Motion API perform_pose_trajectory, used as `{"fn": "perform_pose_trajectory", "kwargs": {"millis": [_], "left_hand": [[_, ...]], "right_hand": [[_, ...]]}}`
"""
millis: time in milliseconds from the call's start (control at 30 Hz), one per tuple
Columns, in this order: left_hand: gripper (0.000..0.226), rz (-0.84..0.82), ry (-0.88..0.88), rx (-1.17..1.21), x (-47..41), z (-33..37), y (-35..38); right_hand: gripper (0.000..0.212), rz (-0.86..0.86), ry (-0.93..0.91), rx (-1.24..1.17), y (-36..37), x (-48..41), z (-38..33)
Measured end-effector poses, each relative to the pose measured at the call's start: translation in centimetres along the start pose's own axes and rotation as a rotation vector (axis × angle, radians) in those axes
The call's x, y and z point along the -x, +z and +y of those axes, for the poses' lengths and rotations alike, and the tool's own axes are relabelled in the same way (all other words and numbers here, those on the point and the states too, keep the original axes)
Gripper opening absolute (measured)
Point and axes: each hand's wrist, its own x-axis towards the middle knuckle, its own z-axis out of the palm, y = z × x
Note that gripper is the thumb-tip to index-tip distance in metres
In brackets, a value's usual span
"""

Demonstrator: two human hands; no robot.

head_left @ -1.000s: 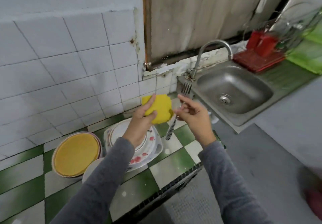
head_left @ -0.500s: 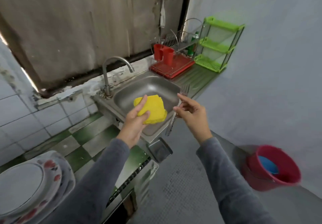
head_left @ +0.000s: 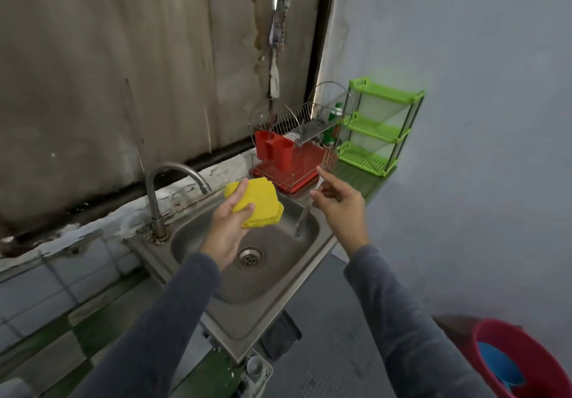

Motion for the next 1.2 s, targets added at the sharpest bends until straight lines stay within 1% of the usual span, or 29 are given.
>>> {"fn": "perform_pose_trajectory", "kwargs": {"millis": [233, 433, 600, 767, 833, 967, 1200], "left_hand": [[0.057, 0.068, 0.055, 0.013, -8.2, 2.1, 0.9], [0.056, 0.108, 0.018, 0.039, -14.1, 2.4, 2.0], [0.057, 0.183, 0.036, 0.049, -18.8, 2.8, 2.9], [0.059, 0.294, 0.02, -0.023, -23.4, 2.9, 2.3], [0.06, 0.342, 0.021, 0.002, -24.6, 2.8, 2.2], [0.058, 0.375, 0.033, 0.063, -26.1, 2.4, 2.0], [0.058, 0.411, 0.014, 0.033, -27.4, 1.4, 1.6]], "right_hand": [[0.048, 0.04, -0.027, -0.024, 3.5, -7.8, 0.8], [0.049, 0.075, -0.042, -0.061, 6.5, -14.1, 2.2], [0.049, 0.107, -0.121, -0.047, 9.5, -20.3, 4.2], [0.046, 0.091, -0.214, -0.003, 11.8, -25.2, 5.7], [0.047, 0.087, -0.221, -0.004, 12.5, -26.6, 6.3], [0.046, 0.071, -0.229, 0.006, 14.2, -28.1, 7.9], [0.041, 0.066, -0.285, 0.045, 16.0, -28.5, 9.4]]}}
